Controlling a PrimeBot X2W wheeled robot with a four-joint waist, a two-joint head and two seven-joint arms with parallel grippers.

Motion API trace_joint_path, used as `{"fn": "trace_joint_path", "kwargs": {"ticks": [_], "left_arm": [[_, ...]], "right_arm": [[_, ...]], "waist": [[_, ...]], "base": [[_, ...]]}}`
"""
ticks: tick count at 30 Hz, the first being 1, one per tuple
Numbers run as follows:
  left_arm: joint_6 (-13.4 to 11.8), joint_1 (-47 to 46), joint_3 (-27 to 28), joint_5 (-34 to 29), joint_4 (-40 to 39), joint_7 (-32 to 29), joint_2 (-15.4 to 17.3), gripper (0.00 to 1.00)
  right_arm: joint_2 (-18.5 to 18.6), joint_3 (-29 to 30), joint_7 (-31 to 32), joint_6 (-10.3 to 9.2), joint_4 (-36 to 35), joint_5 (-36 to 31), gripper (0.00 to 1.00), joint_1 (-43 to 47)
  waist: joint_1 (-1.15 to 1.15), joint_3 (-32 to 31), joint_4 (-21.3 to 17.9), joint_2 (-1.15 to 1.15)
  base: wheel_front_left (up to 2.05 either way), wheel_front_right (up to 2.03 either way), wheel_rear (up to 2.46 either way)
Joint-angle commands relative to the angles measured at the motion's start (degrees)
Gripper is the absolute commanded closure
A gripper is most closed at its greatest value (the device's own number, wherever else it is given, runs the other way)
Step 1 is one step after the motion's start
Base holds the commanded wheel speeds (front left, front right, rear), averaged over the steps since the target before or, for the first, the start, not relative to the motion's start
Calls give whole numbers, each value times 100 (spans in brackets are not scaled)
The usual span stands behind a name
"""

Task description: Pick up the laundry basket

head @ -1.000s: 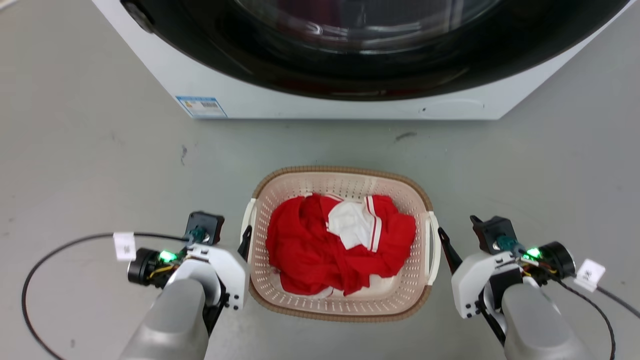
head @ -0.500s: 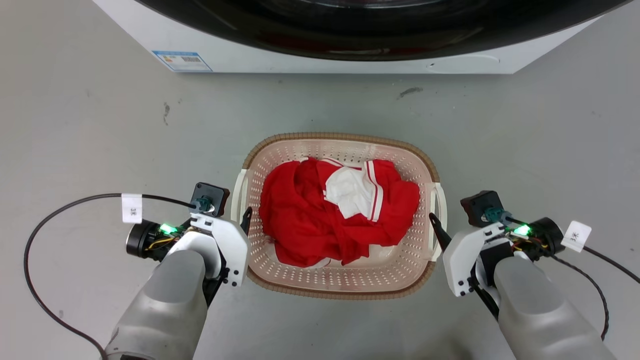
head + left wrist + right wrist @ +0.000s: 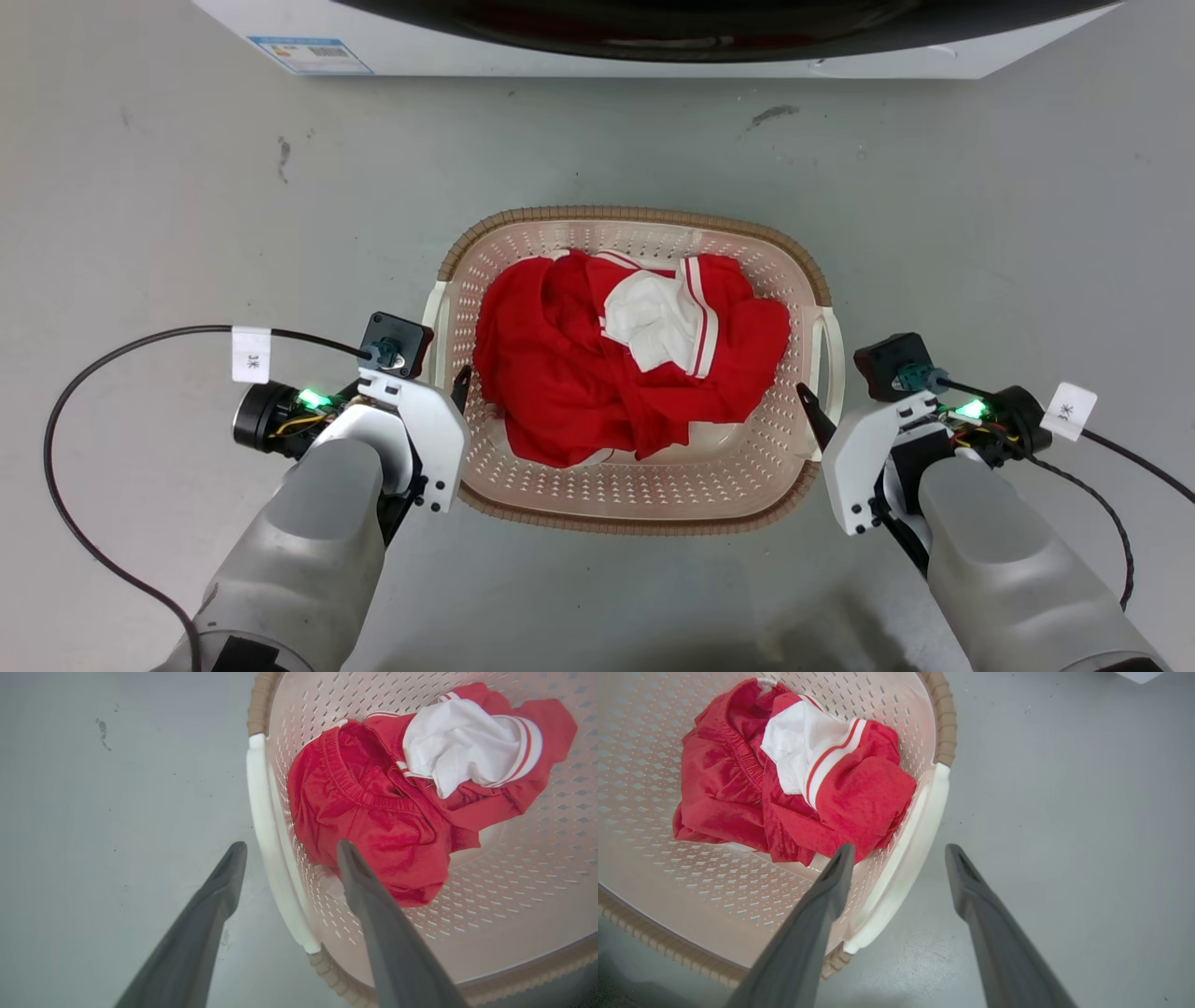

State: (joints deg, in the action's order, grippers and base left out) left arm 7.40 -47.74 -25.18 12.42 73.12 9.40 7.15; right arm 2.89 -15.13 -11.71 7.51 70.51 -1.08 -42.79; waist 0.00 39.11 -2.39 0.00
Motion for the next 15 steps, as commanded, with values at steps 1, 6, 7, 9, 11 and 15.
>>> {"fn": "trace_joint_path", "kwargs": {"ticks": [1,6,7,9,11,15], "left_arm": [[6,-58,-12,13,16,2,31,0],[6,-124,-143,119,29,-18,38,0],[6,-134,-172,136,33,-33,40,0],[6,-158,-228,176,36,-57,44,0],[6,-194,-285,207,40,-89,59,0],[7,-202,-379,278,49,-115,54,0]], "right_arm": [[-3,-9,19,-4,7,42,0,-135],[-2,-109,51,-4,40,153,0,-182],[-2,-131,55,-4,43,166,0,-190],[-2,-176,79,-4,54,225,0,-197],[-2,-225,104,-4,58,281,0,-207],[-2,-316,180,-4,75,397,0,-224]], "waist": [[0,35,8,0],[0,163,14,0],[0,186,16,0],[0,231,14,0],[0,275,9,0],[0,360,-2,0]], "base": [[0,0,0],[0,0,0],[0,0,0],[0,0,0],[0,0,0],[0,0,0]]}}
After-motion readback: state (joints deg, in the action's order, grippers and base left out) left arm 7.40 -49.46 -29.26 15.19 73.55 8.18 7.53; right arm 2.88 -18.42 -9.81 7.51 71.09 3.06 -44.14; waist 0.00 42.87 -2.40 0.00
